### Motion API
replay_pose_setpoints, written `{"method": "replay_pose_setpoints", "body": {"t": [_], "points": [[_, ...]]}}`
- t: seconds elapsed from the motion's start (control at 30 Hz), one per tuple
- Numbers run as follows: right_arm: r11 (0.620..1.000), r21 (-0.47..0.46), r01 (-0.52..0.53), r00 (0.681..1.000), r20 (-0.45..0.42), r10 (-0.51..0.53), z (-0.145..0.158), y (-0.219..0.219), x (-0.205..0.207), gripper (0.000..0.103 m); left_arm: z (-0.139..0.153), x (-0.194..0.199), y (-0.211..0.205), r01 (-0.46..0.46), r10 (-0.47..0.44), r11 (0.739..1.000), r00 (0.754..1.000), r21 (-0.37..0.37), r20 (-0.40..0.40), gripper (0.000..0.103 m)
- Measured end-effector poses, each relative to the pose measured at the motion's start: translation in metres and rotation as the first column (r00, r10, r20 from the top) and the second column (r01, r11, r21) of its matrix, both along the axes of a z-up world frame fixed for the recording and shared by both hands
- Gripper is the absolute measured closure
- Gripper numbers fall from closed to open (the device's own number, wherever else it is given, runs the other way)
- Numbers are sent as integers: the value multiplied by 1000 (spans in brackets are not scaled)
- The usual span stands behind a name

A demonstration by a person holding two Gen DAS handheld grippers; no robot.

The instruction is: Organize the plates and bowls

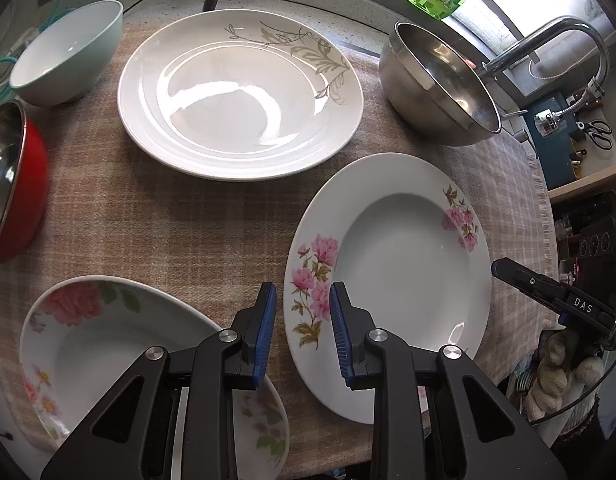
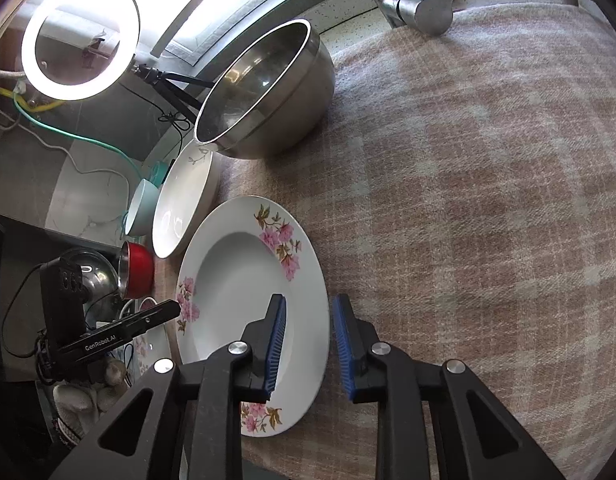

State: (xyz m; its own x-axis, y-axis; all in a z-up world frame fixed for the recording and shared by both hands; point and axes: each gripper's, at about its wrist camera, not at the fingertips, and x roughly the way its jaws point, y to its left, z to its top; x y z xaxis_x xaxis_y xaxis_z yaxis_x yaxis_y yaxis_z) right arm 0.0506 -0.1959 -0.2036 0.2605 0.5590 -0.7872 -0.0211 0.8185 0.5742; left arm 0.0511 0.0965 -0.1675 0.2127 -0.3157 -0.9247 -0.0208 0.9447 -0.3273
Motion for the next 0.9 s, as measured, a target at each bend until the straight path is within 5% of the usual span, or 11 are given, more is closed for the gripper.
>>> {"method": "replay_pose_setpoints", "body": {"t": [0.9], "points": [[998,56,-23,995,-91,28,-21,3,6,89,-8,7,-7,27,-27,1000,999,16,-25,81]]}}
